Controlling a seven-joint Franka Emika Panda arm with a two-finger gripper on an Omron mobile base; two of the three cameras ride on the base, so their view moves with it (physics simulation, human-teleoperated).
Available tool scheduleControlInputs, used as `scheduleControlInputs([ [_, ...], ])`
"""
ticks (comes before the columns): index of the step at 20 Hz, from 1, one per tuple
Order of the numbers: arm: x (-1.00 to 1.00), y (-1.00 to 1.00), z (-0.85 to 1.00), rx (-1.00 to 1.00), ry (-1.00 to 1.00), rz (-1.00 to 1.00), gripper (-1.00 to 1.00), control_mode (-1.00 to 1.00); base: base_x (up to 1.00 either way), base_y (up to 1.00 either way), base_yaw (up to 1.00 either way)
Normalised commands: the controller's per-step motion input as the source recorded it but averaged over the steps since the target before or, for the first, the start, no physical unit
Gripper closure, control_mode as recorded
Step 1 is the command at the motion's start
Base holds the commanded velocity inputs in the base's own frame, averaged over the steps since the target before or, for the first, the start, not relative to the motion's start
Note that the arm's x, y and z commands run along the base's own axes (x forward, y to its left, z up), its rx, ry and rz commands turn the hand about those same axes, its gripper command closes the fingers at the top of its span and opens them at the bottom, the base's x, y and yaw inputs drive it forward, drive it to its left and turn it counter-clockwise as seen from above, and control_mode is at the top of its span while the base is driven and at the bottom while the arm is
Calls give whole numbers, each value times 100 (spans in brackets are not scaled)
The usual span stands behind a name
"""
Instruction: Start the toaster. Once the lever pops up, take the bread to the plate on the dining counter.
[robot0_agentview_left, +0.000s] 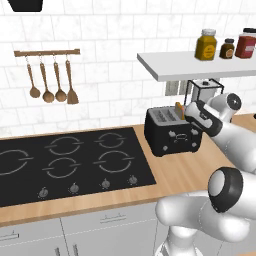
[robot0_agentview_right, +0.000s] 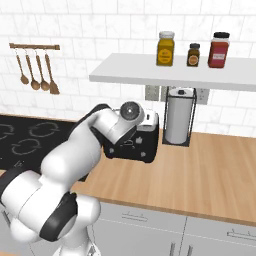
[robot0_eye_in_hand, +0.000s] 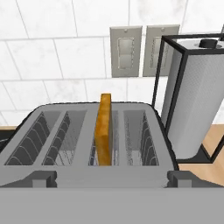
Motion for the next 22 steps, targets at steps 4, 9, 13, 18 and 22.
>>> scheduleControlInputs([
  [4, 21, 4, 0, 0, 4, 0, -100, -100, 0, 0, 0],
  [9, 22, 9, 0, 0, 2, 0, -100, -100, 0, 0, 0],
  [13, 18, 10, 0, 0, 1, 0, -100, -100, 0, 0, 0],
  [18, 6, 1, -11, 0, 0, 0, -100, -100, 0, 0, 0],
  [22, 2, 0, -16, 0, 0, 0, -100, -100, 0, 0, 0],
])
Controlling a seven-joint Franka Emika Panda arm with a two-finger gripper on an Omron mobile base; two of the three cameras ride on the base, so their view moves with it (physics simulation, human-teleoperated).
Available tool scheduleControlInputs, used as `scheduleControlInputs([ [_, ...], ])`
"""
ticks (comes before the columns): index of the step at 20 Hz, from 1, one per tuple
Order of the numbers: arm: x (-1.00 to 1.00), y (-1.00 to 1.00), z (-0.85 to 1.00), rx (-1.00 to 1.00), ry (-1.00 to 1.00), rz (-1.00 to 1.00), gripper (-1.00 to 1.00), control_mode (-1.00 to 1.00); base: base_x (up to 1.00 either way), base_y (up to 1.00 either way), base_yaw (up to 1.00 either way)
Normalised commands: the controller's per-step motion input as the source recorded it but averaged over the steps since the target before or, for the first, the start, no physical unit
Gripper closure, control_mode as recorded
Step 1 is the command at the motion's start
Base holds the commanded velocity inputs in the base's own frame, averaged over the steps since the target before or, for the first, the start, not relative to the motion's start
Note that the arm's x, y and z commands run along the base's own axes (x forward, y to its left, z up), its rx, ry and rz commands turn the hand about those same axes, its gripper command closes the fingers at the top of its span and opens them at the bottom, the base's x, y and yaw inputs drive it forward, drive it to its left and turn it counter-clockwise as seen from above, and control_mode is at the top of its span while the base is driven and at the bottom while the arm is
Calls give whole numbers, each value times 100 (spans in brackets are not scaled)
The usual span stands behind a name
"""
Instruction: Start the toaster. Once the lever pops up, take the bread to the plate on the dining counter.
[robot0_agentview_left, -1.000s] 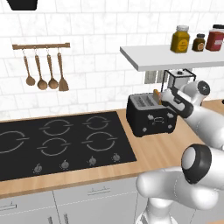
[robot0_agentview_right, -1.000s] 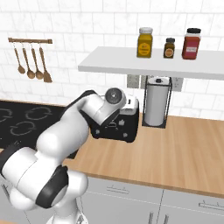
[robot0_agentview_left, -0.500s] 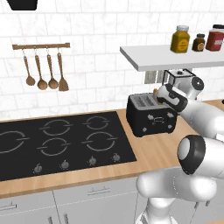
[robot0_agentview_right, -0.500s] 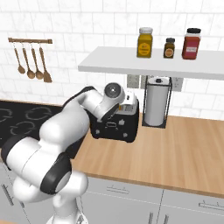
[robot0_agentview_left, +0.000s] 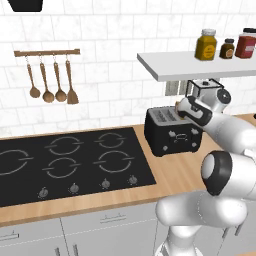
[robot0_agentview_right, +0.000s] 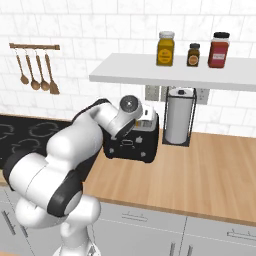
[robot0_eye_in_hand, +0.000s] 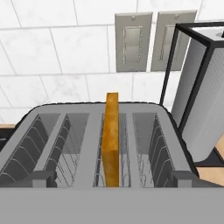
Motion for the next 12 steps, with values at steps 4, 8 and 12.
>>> scheduleControlInputs([
  [4, 11, 1, -9, 0, 0, 0, -100, -100, 0, 0, 0],
  [8, 21, 3, -4, 0, 0, 0, -100, -100, 0, 0, 0],
  [12, 14, 1, -13, 0, 0, 0, -100, -100, 0, 0, 0],
])
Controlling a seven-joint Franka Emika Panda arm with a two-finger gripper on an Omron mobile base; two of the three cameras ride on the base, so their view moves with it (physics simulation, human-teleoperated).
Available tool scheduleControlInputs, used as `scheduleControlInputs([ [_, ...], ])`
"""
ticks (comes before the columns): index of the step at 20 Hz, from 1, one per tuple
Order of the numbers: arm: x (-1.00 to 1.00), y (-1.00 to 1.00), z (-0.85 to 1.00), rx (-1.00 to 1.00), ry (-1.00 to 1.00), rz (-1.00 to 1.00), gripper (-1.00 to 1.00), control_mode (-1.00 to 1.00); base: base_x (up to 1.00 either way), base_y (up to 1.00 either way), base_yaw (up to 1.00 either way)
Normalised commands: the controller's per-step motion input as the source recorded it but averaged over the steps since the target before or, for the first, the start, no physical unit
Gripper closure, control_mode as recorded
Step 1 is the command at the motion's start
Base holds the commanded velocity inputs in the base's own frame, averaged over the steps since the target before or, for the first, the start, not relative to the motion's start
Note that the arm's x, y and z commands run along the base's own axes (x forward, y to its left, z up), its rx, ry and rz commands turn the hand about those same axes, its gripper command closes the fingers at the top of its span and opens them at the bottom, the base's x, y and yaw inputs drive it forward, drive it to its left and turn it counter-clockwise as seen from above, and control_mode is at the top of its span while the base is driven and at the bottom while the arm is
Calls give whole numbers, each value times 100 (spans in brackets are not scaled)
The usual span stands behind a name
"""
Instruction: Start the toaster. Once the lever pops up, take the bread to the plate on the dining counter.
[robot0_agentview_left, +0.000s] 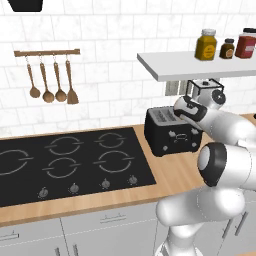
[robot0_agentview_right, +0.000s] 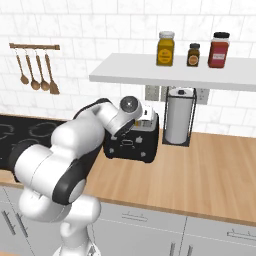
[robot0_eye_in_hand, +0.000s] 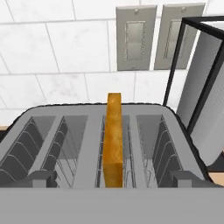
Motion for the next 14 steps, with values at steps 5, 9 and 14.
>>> scheduleControlInputs([
  [5, 4, 0, -21, 0, 0, 0, -100, -100, 0, 0, 0],
  [9, 5, 0, -23, 0, 0, 0, -100, -100, 0, 0, 0],
  [14, 9, 0, -2, 0, 0, 0, -100, -100, 0, 0, 0],
])
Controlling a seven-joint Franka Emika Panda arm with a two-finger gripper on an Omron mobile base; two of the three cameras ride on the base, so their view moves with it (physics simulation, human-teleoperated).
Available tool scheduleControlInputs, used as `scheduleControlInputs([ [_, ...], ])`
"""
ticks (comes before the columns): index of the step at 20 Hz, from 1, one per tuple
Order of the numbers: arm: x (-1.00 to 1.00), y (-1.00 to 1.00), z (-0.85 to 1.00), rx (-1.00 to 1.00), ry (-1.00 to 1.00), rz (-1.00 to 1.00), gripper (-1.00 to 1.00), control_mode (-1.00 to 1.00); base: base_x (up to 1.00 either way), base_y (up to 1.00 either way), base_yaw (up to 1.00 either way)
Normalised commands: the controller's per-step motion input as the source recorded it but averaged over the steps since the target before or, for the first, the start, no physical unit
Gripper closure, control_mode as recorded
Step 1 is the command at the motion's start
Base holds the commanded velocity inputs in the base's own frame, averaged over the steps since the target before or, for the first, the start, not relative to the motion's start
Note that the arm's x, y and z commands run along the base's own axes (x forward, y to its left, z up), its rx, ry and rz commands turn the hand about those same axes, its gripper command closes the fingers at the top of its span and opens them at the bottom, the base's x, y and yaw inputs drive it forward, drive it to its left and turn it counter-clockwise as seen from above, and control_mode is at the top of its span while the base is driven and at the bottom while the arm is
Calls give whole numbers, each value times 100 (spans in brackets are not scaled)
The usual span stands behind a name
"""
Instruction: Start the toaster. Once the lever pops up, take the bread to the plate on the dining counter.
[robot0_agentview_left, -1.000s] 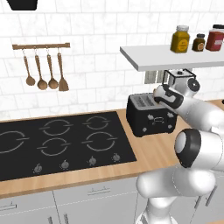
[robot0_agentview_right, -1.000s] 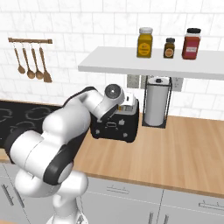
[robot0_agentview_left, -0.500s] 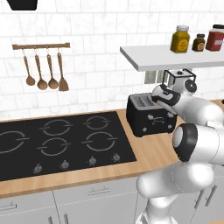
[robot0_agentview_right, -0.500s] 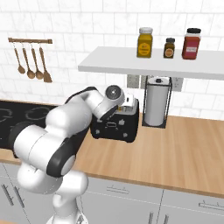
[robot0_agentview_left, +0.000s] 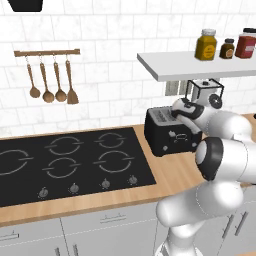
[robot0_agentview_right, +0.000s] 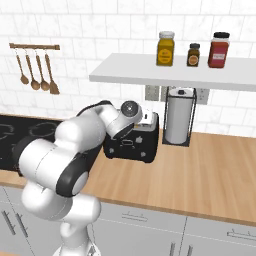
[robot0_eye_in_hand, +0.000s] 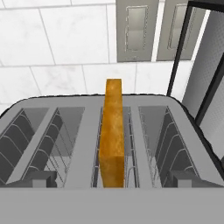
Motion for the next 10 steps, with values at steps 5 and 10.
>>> scheduleControlInputs([
  [5, 13, 0, 0, 0, 0, 0, -100, -100, 0, 0, 0],
  [10, 10, 0, 0, 0, 0, 0, -100, -100, 0, 0, 0],
])
